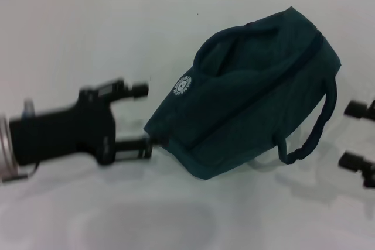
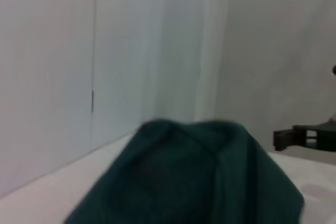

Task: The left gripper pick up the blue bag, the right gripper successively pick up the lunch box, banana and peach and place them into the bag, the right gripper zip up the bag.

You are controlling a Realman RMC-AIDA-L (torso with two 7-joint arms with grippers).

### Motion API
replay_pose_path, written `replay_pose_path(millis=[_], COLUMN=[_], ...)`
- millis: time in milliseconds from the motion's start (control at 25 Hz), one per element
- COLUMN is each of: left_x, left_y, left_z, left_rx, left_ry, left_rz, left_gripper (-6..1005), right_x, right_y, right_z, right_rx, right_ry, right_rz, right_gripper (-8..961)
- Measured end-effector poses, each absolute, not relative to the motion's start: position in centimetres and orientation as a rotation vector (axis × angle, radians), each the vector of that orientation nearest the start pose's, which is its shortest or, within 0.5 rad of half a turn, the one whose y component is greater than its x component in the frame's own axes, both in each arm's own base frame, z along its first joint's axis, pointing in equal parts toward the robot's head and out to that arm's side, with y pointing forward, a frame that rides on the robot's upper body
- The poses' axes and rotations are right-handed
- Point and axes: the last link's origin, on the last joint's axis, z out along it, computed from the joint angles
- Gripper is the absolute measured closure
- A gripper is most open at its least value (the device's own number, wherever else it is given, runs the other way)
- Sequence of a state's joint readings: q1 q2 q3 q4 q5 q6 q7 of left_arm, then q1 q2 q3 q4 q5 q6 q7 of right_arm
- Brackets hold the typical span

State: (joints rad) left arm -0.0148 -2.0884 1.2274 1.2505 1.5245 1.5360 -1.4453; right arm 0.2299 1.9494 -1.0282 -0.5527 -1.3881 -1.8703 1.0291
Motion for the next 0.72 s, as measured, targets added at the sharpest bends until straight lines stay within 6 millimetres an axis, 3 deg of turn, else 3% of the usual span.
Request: replay_pose_path(millis=[160,200,440,720], left_x=[-26.9,-28.5,-31.5,-32.2], left_y=[23.4,23.3,23.1,22.0], left_z=[0.9,0.2,-1.2,-2.1], left_rx=[-2.664,-2.648,-2.592,-2.595], left_ry=[-0.468,-0.514,-0.581,-0.565], left_rz=[-0.802,-0.789,-0.776,-0.796], left_gripper=[112,112,112,112], right_x=[30.7,31.0,33.5,33.8], right_y=[22.8,22.7,22.2,21.7], right_z=[2.7,2.4,0.0,-1.7], right_rx=[-2.56,-2.549,-2.528,-2.563], right_ry=[0.377,0.394,0.485,0.483], right_rz=[1.104,1.086,0.907,0.838], right_gripper=[77,77,77,76])
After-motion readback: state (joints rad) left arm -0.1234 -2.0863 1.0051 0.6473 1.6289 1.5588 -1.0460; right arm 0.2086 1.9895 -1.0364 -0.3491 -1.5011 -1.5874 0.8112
